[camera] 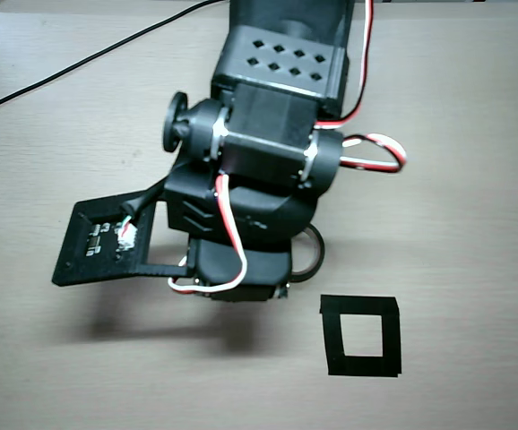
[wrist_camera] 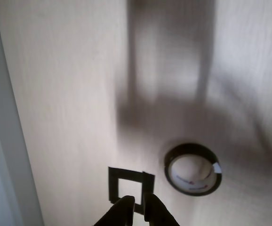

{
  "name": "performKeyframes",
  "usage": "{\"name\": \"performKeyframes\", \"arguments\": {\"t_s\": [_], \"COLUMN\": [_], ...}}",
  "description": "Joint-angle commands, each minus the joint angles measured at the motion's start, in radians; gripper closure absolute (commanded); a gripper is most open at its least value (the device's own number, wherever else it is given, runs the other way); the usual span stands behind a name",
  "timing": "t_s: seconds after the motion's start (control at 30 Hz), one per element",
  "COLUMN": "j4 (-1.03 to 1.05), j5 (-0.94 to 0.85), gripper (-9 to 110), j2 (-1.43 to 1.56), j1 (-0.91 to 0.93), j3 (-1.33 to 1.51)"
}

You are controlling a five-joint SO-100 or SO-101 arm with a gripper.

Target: Grasp a tape and put it in the target area.

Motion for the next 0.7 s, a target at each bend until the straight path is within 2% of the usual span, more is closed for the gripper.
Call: {"name": "performKeyframes", "arguments": {"t_s": [0.0, 0.67], "j4": [0.023, 0.025], "j5": [-0.014, -0.017], "gripper": [100, 100], "j2": [-0.017, -0.034], "j1": [0.006, 0.0], "j3": [-0.08, -0.08]}}
